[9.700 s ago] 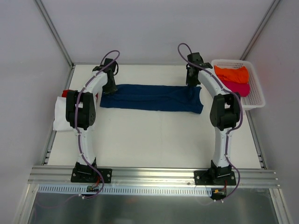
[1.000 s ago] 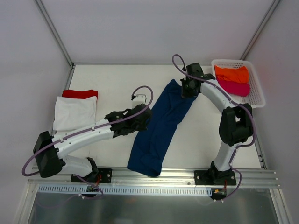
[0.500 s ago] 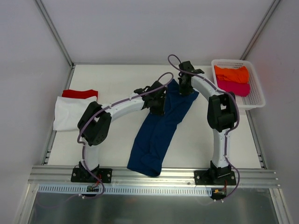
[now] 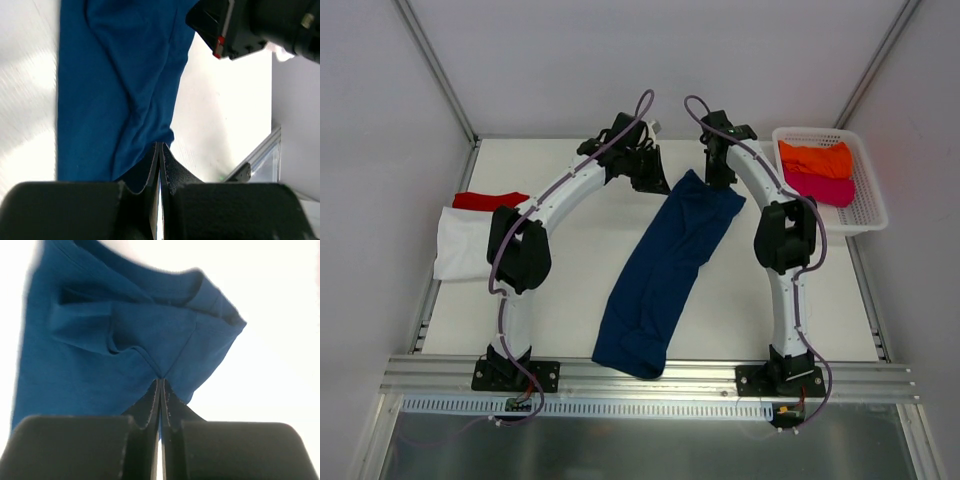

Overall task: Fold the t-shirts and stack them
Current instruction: Fold the tshirt

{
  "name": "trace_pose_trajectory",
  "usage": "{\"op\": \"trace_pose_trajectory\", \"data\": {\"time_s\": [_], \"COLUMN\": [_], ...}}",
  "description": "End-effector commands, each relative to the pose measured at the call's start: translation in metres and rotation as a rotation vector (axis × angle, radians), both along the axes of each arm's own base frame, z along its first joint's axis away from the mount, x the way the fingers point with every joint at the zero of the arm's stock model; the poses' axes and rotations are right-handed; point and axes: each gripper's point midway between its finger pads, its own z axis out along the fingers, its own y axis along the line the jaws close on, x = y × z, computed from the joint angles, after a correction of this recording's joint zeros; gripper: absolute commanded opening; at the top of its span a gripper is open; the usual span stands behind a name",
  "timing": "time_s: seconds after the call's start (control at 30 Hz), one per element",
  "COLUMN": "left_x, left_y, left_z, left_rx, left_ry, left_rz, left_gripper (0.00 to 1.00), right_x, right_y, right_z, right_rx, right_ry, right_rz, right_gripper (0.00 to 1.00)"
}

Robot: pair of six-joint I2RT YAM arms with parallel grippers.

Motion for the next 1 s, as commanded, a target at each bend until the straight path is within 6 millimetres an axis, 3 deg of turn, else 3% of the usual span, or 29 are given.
{"op": "trace_pose_trajectory", "data": {"time_s": [0.0,0.17,0.43,0.57,0.67,0.97], "left_x": [-0.032,-0.035,-0.032,-0.054,-0.067,-0.072], "left_y": [-0.003,-0.002,0.069,0.094,0.102,0.105], "left_z": [0.005,0.006,0.003,-0.014,-0.023,-0.012], "left_rx": [-0.026,-0.055,0.284,0.388,0.410,0.402], "left_ry": [0.114,0.170,0.032,0.133,0.180,0.172], "left_rz": [-0.055,-0.084,0.060,0.070,0.081,0.077], "left_gripper": [0.00,0.00,0.00,0.00,0.00,0.00], "right_x": [-0.031,-0.047,-0.040,-0.028,-0.023,0.011], "right_y": [-0.008,-0.001,0.017,0.024,0.025,0.042], "right_z": [-0.033,-0.061,-0.086,-0.096,-0.098,-0.097], "right_rx": [-0.043,-0.004,0.075,0.104,0.127,0.285], "right_ry": [0.177,0.269,0.308,0.313,0.311,0.234], "right_rz": [-0.027,-0.038,-0.031,-0.041,-0.049,-0.094], "right_gripper": [0.01,0.01,0.01,0.00,0.00,0.00]}}
